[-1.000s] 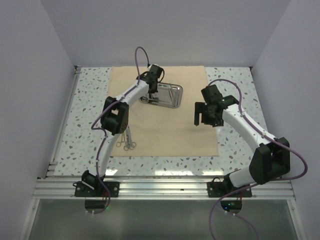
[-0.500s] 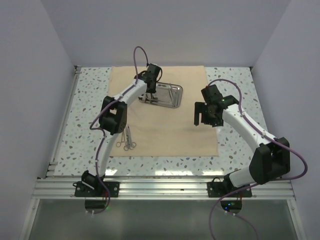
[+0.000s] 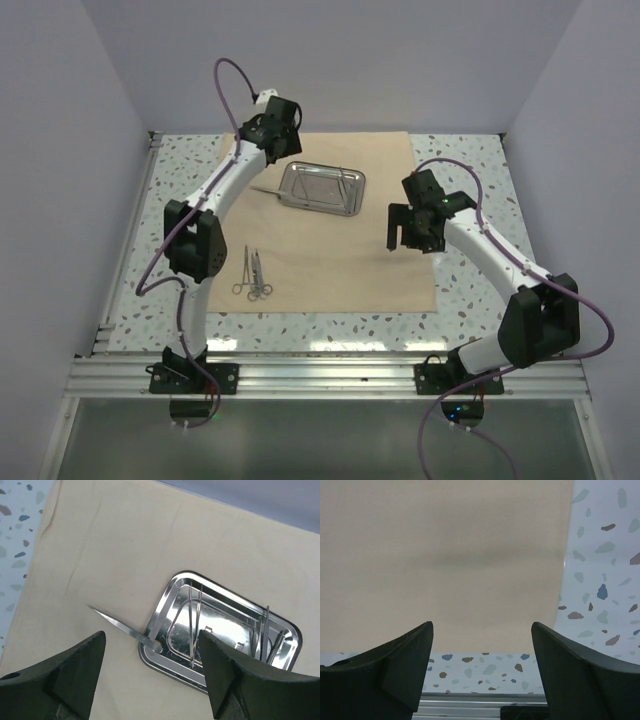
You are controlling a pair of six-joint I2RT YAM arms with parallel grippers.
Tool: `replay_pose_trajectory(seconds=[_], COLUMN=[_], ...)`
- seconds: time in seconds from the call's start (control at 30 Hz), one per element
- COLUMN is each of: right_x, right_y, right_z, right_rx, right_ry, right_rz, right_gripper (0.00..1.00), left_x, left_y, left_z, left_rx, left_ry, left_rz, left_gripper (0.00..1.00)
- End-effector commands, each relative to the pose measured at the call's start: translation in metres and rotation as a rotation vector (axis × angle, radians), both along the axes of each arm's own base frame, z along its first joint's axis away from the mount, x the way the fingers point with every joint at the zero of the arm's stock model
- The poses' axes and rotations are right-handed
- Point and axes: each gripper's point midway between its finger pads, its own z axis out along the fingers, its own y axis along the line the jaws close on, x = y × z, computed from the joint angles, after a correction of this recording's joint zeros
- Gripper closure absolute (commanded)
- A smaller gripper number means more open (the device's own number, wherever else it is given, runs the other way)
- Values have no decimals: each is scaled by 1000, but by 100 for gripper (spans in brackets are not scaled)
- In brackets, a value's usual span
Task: Open and lay out the surgical kit
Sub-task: Pick up the medical item from the container.
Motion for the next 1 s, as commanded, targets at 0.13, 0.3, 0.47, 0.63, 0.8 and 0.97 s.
replay_pose_trajectory(seconds=[0.13,0.3,0.47,0.63,0.8,0.97], right_x=[14,10,3,-2,-3,0], right_y=[8,6,3,0,0,1], right_z=[7,6,4,2,2,2], right_rx=[27,20,7,-2,-4,-14], right_ry=[-30,-24,-12,1,10,17], right_rz=[15,18,26,28,39,55], right_gripper=[17,17,17,17,17,17], left_x=[-48,-49,-43,-33,-28,-22], left_y=[43,54,52,52,51,51], left_z=[-58,-79,-88,-91,-101,-110], left_rx=[-2,-35,-65,-80,-91,-81], left_ry=[189,216,198,168,170,170], left_rz=[318,380,390,400,407,426], left_gripper=[23,26,28,28,29,29])
